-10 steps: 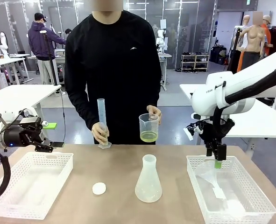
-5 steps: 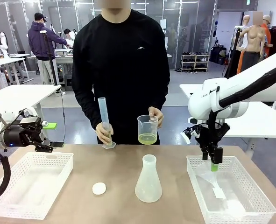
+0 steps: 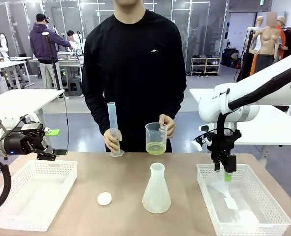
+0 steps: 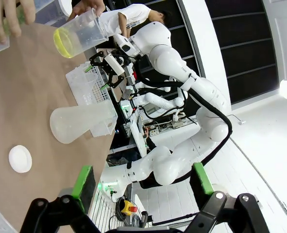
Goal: Prepare the solutions needed for the experiment.
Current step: Pick up the Plastic Funnel and insert it into the Big flask.
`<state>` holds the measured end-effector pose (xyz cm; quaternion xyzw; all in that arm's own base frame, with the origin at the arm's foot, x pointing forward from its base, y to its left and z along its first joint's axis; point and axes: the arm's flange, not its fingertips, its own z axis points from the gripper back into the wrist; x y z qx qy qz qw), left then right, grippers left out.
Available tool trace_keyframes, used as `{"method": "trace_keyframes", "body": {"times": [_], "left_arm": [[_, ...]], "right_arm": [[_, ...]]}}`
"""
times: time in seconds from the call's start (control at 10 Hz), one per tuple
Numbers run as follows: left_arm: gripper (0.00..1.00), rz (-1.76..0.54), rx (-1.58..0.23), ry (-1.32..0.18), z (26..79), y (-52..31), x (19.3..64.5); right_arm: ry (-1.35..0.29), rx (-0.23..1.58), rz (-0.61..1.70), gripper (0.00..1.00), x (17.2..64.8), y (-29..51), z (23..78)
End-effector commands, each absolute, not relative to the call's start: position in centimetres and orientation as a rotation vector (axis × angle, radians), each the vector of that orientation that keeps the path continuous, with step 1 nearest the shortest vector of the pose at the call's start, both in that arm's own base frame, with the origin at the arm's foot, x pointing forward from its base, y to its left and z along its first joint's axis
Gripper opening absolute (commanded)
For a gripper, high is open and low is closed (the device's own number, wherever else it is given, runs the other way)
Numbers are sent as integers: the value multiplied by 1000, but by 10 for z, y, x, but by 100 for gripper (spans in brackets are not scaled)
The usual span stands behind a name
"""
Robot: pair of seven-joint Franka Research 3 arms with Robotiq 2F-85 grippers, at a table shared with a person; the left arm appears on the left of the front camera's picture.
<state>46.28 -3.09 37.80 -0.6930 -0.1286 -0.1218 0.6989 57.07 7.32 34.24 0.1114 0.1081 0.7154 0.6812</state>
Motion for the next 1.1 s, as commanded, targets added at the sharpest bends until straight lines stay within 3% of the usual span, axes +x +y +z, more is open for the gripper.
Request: {"method": "trace_keyframes", "body": {"times": [0.0,0.1,0.2,0.3,0.4,0.5,0.6,0.7,0.8,0.9,1.0], "left_arm": [[100,-269,-1549,-292,380,-31,461],[100,-269,-1549,-292,380,-31,461],[100,-269,-1549,-292,380,-31,461],[100,-269,-1549,-292,380,-31,461],[100,-269,-1549,-292,380,-31,461],[100,-269,-1549,-292,380,-31,461],[100,-269,-1549,-292,380,-31,461],[100,-269,-1549,-292,380,-31,461],[100,-269,-1549,-292,380,-31,461],[100,-269,-1549,-292,380,-31,461],[100,-269,-1549,-292,380,-31,461]], "right_arm": [[233,284,1611,100,584,72,339],[237,298,1606,82,589,71,336],[260,278,1592,82,592,72,334],[260,286,1594,64,591,74,334],[264,299,1592,79,591,74,334],[267,295,1598,46,591,74,334],[263,301,1607,61,589,75,335],[261,300,1607,27,587,76,336],[259,301,1602,42,584,77,336],[263,291,1605,8,581,79,336],[269,294,1603,23,579,80,338]]}}
